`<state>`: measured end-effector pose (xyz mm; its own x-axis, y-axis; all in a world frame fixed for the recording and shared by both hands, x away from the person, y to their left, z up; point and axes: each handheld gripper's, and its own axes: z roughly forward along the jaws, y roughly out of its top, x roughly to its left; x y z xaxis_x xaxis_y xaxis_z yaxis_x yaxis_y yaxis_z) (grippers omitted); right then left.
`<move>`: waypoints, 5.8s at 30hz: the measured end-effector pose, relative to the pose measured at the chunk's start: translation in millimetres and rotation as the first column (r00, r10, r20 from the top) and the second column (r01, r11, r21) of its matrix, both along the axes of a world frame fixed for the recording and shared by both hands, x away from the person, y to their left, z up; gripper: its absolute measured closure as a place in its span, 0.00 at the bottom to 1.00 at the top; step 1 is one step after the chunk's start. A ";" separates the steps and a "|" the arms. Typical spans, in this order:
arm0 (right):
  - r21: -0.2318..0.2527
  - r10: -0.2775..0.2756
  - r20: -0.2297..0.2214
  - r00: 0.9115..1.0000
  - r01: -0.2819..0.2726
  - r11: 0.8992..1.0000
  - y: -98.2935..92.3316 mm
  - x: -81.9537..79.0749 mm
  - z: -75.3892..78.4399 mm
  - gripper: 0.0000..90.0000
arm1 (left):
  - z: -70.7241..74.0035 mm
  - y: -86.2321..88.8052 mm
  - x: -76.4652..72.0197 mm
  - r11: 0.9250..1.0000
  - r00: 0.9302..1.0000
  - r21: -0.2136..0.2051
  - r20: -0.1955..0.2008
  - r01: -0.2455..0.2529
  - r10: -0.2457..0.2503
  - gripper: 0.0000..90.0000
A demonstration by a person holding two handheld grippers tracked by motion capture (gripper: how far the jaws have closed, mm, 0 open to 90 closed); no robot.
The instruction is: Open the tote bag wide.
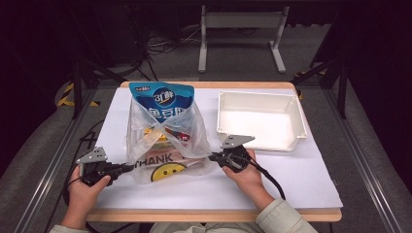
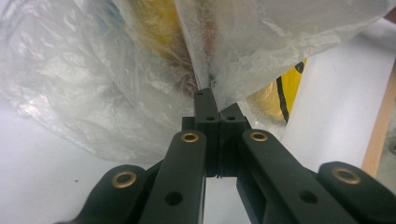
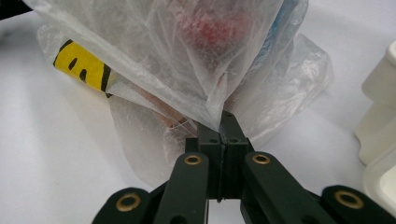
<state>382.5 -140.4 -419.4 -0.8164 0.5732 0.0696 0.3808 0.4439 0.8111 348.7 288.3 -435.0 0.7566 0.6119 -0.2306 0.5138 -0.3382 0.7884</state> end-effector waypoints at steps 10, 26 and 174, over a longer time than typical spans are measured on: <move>-0.042 0.035 -0.039 0.999 -0.037 0.998 0.2 -0.5 -4.7 1.00 | -11.0 -5.7 3.9 0.999 0.998 0.036 -0.052 0.025 -0.023 1.00; -0.137 0.039 -0.095 0.995 -0.052 0.989 -9.7 -2.3 -14.4 1.00 | -14.3 -4.1 5.1 0.998 0.999 0.069 -0.038 0.007 -0.004 0.99; -0.018 -0.017 0.127 0.992 0.019 1.000 -19.7 -12.0 49.3 0.99 | 29.0 2.2 -4.1 0.988 0.979 0.004 0.139 -0.154 0.152 1.00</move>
<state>370.5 -160.1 -370.1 -0.8074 0.5883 -0.0451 0.2838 0.4542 0.8445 344.5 290.5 -406.0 0.6779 0.7251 -0.1210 0.4470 -0.2760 0.8509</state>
